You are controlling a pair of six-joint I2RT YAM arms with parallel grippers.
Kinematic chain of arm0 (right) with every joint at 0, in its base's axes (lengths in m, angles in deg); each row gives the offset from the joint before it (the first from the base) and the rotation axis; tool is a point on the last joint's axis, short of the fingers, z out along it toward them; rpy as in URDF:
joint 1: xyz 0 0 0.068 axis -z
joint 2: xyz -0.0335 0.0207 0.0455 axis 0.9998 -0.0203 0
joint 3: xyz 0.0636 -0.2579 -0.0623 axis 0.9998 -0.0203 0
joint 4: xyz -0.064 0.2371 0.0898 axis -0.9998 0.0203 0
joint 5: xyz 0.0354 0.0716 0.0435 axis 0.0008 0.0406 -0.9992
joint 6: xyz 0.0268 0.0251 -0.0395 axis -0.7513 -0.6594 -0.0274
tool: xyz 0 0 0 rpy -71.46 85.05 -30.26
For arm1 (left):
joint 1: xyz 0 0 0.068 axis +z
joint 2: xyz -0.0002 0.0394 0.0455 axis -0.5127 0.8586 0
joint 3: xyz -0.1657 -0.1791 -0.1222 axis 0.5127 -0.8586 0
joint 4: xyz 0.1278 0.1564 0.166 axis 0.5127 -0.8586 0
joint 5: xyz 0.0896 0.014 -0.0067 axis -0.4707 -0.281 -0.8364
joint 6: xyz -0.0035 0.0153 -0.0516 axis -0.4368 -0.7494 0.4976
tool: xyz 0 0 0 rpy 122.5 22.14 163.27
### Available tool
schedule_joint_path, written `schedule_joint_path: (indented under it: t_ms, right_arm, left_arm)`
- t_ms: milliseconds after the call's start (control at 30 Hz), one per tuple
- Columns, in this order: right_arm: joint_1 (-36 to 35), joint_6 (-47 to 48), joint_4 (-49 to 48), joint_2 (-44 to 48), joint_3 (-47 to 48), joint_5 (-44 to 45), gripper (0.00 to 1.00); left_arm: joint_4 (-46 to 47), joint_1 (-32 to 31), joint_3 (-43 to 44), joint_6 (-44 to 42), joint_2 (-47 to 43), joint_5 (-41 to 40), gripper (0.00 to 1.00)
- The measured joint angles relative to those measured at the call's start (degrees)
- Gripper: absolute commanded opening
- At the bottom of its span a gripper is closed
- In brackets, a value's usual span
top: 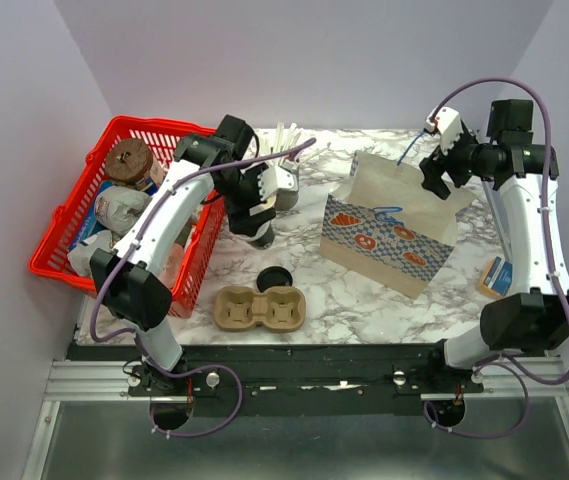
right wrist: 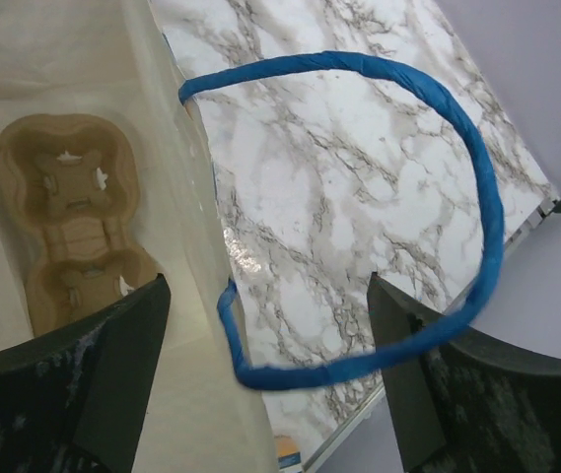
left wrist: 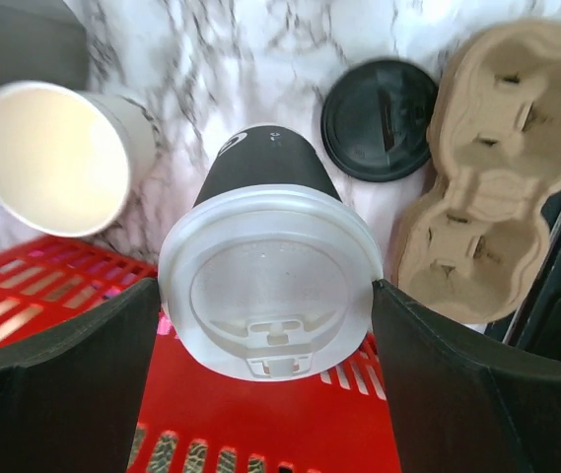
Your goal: Pack the takeout coffee
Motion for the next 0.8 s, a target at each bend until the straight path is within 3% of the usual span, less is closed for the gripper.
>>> schedule_joint_path:
  t_ms: [33, 133, 167, 267, 467, 567, 800]
  right_arm:
    - [0.0, 0.7, 0.5, -1.1, 0.6, -0.3, 0.78]
    - [0.0, 3.1, 3.9, -5.7, 3.7, -1.6, 0.5]
    - [0.0, 3.8, 5.2, -7.2, 4.9, -2.1, 0.35]
    - [0.0, 5.2, 9.2, -10.0, 7.5, -3.4, 0.14]
    - [-1.3, 4.3, 12.0, -7.3, 8.5, -5.8, 0.1]
    - [-5.5, 3.9, 10.6, -1.5, 4.6, -5.1, 0.01]
    - [-17.6, -0.8, 4.5, 12.2, -8.3, -0.4, 0.01]
  left_arm:
    - [-0.2, 0.0, 2.0, 0.4, 0.0, 0.9, 0.0]
    - [-0.4, -0.4, 8.4, 1.8, 0.0, 2.8, 0.0]
    - [-0.4, -0.6, 11.2, 2.5, 0.0, 3.2, 0.0]
    - [-0.2, -1.4, 19.5, 4.5, 0.0, 4.3, 0.0]
    - [0.5, -5.2, 27.0, 9.0, -1.6, 5.4, 0.0]
    - [2.0, -8.1, 26.3, 10.5, -3.2, 5.8, 0.0]
    - [8.1, -18.0, 20.0, 11.1, -8.8, 6.0, 0.0]
